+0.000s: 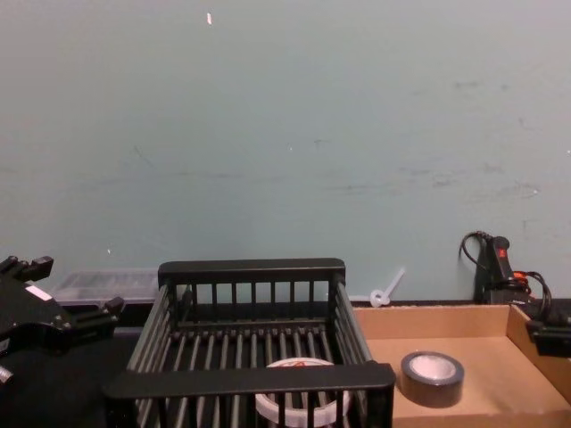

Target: Pick up the white tape and place it into the black box , Pick up the silver tape and place it into the brown box.

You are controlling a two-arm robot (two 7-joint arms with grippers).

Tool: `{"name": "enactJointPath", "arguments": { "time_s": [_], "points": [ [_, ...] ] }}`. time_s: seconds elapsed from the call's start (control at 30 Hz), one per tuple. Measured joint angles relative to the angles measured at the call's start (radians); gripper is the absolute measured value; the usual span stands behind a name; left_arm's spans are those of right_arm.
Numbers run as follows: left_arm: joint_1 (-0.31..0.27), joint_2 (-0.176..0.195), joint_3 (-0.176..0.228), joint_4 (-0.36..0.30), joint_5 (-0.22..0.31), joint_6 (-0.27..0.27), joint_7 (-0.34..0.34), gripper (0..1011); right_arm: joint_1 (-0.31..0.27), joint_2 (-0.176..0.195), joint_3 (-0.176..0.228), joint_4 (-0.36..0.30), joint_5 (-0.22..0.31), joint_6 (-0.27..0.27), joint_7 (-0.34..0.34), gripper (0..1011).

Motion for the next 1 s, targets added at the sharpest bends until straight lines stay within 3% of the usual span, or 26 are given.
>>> {"name": "enactJointPath", "arguments": {
  "time_s": [1.0],
  "points": [
    [0.0,0.0,0.0,0.0,0.0,0.0,0.0,1001,0.001,0.001,-0.001,0.0,0.001,-0.001,0.0,1002]
  ]
}}
